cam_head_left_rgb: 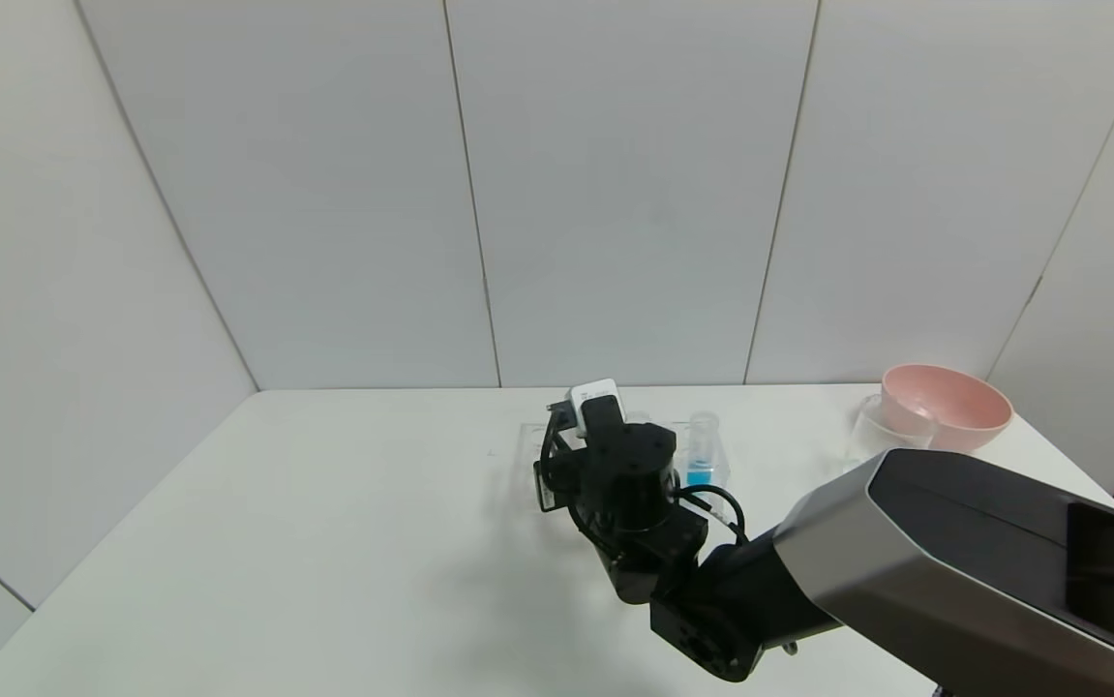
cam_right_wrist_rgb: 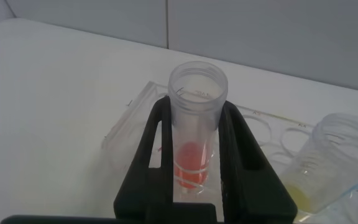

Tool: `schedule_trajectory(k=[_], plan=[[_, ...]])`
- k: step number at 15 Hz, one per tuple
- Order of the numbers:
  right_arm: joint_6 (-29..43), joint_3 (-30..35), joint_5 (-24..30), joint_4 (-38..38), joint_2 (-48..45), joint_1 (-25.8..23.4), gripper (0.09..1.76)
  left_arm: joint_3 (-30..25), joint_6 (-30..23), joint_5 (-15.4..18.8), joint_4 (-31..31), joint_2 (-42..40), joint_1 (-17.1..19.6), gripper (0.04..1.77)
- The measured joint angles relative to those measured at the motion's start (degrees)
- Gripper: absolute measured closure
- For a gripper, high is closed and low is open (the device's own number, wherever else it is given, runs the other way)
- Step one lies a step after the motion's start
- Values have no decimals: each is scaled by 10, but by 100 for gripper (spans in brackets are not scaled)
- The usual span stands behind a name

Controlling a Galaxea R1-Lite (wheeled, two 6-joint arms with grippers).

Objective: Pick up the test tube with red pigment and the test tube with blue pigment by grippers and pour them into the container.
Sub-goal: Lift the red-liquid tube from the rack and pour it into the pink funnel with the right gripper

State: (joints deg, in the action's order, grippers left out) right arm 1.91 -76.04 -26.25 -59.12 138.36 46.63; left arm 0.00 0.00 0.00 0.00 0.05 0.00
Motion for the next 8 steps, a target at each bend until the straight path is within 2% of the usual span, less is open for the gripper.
schedule_trajectory(k=[4,8], plan=[[-38,-6,13,4,-28,-3,136,0,0,0,0,0,0,5],[-47,-7,19,27,-64,-9,136,0,0,0,0,0,0,5]])
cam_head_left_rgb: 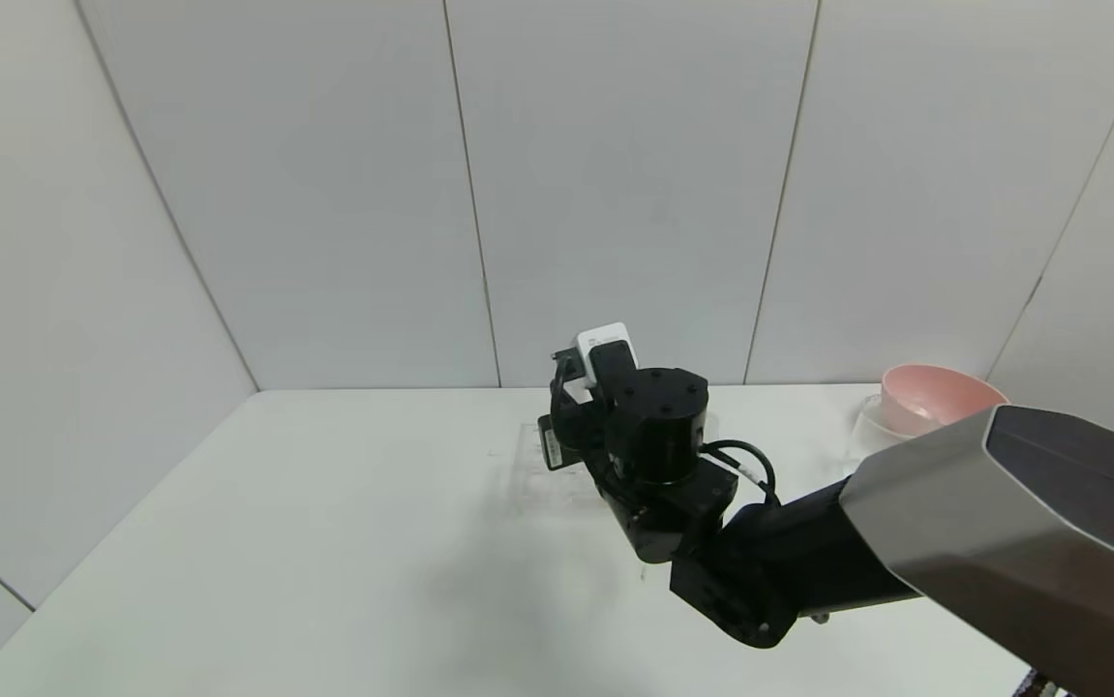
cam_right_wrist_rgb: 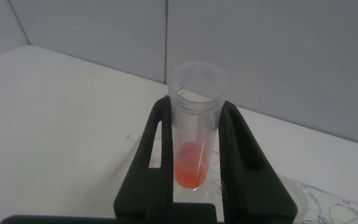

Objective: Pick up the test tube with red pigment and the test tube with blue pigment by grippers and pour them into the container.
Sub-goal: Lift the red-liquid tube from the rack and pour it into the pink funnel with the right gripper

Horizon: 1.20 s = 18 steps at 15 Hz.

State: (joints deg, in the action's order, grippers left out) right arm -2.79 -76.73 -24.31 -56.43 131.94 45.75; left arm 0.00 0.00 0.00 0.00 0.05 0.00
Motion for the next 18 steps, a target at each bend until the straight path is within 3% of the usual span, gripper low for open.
schedule_trajectory(k=[7,10,15,18], plan=[[1,14,8,2,-31,0,136,0,0,0,0,0,0,5],[1,50,23,2,-53,1,136,0,0,0,0,0,0,5],[3,232,126,-2,-159,-19,136,0,0,0,0,0,0,5],[4,356,214,-6,-257,-76,136,0,0,0,0,0,0,5]])
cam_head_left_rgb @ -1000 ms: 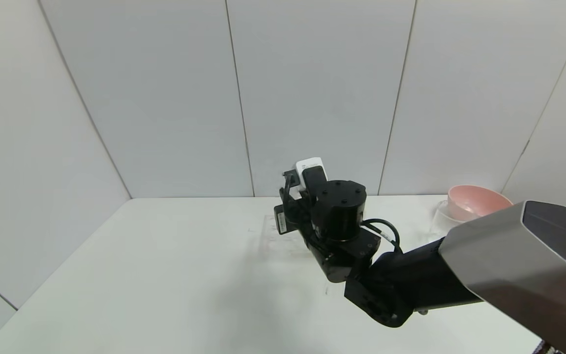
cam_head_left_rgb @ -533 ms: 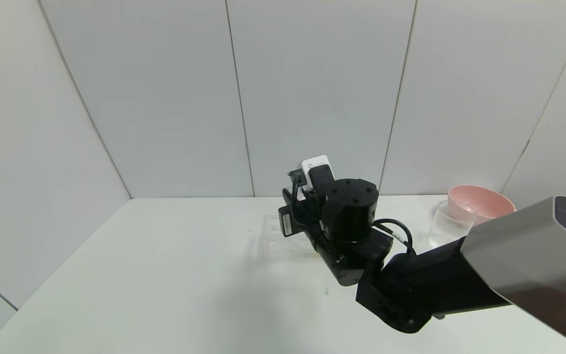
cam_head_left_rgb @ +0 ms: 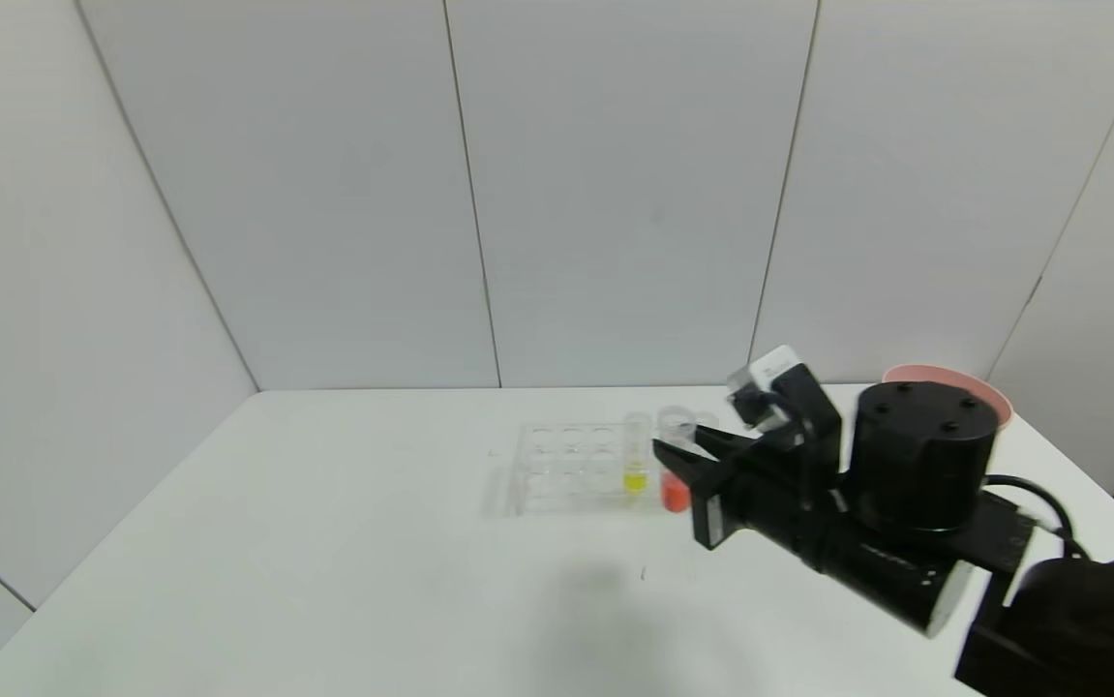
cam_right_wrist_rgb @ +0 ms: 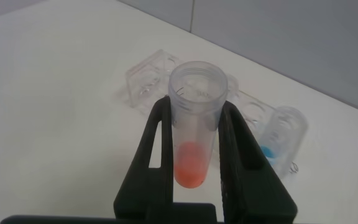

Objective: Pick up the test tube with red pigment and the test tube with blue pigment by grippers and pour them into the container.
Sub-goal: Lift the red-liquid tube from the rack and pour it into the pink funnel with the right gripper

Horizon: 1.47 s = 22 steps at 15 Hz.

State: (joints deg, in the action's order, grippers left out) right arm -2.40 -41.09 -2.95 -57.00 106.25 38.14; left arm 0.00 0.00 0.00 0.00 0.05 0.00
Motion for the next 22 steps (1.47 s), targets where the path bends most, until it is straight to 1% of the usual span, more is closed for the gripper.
schedule_trajectory(k=[1,3,6,8,10,13,16,18,20,22], plan=[[0,33,34,0,-32,-37,136,0,0,0,0,0,0,5],[0,78,100,0,-82,-118,136,0,0,0,0,0,0,5],[0,121,207,1,-128,-259,136,0,0,0,0,0,0,5],[0,131,278,0,-140,-353,136,0,0,0,0,0,0,5],[-2,131,342,0,-139,-438,136,0,0,0,0,0,0,5],[-4,102,405,-1,-115,-537,136,0,0,0,0,0,0,5],[-13,47,436,0,-70,-605,136,0,0,0,0,0,0,5],[-24,9,440,0,-38,-630,136,0,0,0,0,0,0,5],[-27,-21,440,2,-8,-638,136,0,0,0,0,0,0,5],[-34,-44,440,4,17,-632,136,0,0,0,0,0,0,5]])
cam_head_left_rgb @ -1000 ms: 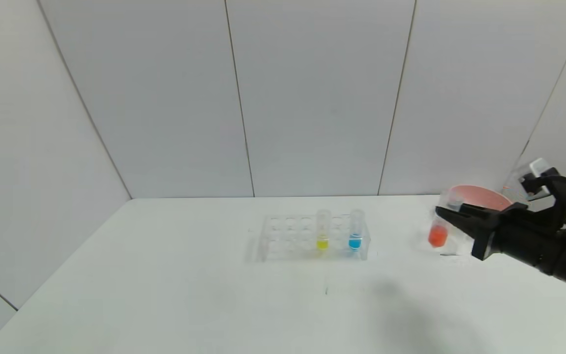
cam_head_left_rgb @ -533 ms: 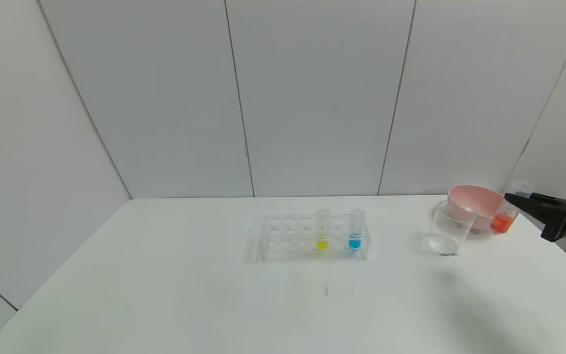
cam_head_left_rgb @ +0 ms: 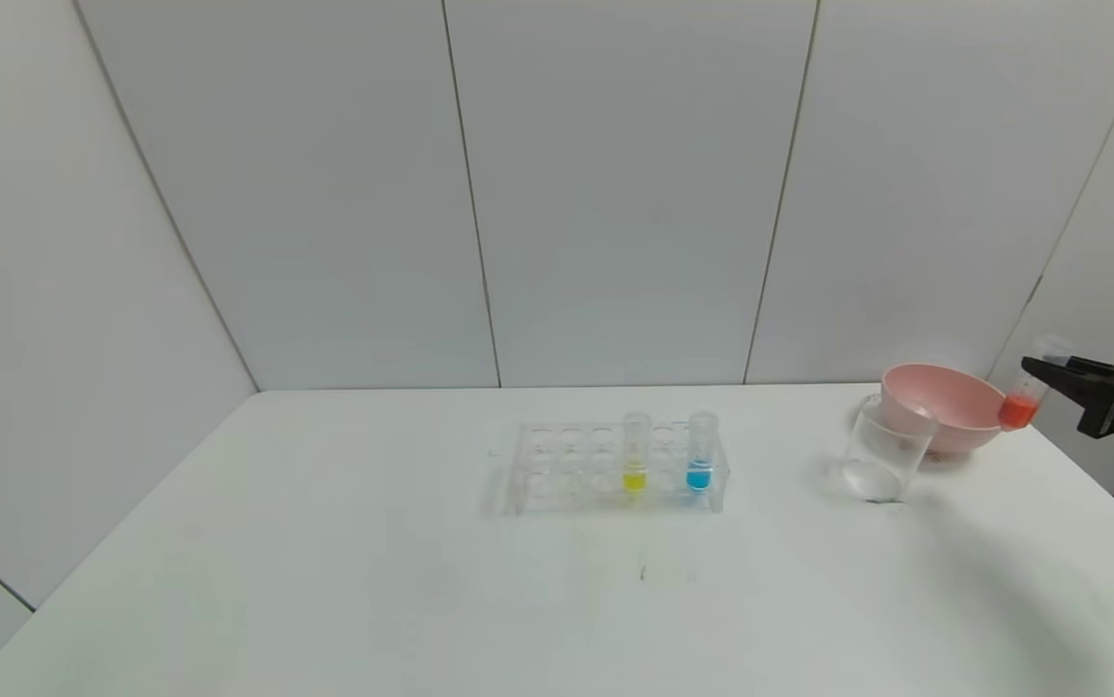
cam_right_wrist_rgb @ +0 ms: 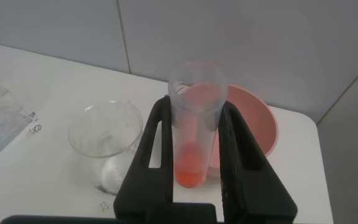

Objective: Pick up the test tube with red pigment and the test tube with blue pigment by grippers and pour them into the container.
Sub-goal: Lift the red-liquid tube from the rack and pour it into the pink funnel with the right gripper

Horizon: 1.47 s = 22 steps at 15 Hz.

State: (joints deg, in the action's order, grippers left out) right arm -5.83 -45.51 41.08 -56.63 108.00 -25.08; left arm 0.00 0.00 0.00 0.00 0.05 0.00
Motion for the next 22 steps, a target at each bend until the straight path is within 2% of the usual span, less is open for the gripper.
schedule_trajectory(k=[3,5,7,9,13,16,18,20,22], plan=[[-8,-32,-2,1,27,16,136,0,0,0,0,0,0,5],[-12,-57,-4,28,37,31,136,0,0,0,0,0,0,5],[-71,-88,-9,76,41,41,136,0,0,0,0,0,0,5],[-158,-123,-14,157,43,44,136,0,0,0,0,0,0,5],[-246,-195,-16,272,42,65,136,0,0,0,0,0,0,5],[-340,-244,-16,365,42,71,136,0,0,0,0,0,0,5],[-412,-274,-18,456,42,73,136,0,0,0,0,0,0,5],[-466,-308,-47,546,40,74,136,0,0,0,0,0,0,5],[-487,-350,-84,614,40,81,136,0,0,0,0,0,0,5]])
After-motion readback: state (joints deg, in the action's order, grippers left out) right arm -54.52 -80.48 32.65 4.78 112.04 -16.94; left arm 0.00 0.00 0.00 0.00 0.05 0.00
